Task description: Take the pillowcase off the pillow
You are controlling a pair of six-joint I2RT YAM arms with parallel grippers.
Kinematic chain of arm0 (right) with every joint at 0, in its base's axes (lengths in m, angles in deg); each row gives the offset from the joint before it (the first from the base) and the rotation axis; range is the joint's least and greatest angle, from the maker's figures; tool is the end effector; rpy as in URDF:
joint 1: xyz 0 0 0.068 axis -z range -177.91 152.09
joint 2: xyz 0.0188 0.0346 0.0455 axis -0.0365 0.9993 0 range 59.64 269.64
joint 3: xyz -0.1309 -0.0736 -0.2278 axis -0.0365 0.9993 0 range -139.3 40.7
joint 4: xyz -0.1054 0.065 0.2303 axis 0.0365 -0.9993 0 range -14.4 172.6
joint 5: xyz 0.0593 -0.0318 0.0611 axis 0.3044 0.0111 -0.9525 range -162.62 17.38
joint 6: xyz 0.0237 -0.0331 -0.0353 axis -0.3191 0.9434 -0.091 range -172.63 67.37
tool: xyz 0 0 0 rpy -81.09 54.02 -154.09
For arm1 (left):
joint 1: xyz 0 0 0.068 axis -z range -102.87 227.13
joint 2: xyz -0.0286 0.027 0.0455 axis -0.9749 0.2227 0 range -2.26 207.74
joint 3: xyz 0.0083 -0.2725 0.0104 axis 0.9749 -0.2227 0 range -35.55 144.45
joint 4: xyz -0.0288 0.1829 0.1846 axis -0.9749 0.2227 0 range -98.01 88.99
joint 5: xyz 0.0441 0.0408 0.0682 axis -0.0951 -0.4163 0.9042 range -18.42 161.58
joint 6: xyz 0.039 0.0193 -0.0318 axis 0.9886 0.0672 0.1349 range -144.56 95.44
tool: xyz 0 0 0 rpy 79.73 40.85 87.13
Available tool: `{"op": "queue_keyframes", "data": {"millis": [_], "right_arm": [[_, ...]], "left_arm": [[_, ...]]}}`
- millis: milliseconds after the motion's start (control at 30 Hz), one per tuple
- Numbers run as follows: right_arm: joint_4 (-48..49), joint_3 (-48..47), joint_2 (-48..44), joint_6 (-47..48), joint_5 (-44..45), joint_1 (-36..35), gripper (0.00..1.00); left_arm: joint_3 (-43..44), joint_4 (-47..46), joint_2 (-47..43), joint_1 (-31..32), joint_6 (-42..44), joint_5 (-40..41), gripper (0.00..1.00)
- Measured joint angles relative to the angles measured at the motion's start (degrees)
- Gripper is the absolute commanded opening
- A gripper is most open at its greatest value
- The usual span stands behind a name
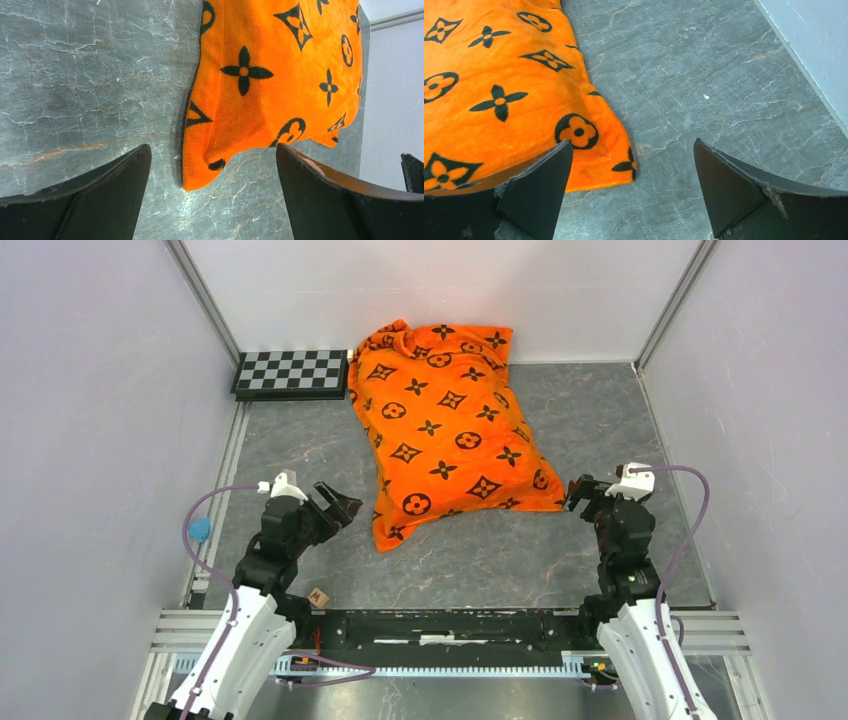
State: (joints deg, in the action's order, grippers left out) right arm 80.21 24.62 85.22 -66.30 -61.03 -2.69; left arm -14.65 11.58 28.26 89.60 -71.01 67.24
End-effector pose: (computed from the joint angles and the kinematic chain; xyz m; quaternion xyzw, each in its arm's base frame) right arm 0.1401 0.0046 0.2238 0.1234 0.7654 0.0231 0.6312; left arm 0.1358 -0.0327 0.2123 -0.2336 0.8299 -0.2771 0.4241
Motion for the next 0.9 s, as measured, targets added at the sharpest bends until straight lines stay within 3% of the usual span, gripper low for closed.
{"op": "queue_keyframes", "data": {"millis": [367,600,733,900], "right_arm": [[-1.9,-1.3,2.0,0.0,-5.1,0.0,0.98],[-2.0,-1.9,6.5,0.0,-10.6,0.0,0.98],[-2.0,-1.9,7.7,-0.1,-13.1,0.0,0.97],[-1.9,-1.9,7.4,-0.3,-14.8,0.0,0.97]], "left_arm": [[-0.3,-4.5,4.2,0.0,-0.2,-3.4,1.0],[-1.0,-17.5,21.0,1.8,-1.4,-14.0,1.0],[1.5,-19.5,29.9,4.9,-1.5,-15.5,1.0],[4.7,-21.4,34.9,7.6,-1.5,-14.9,1.0]]}}
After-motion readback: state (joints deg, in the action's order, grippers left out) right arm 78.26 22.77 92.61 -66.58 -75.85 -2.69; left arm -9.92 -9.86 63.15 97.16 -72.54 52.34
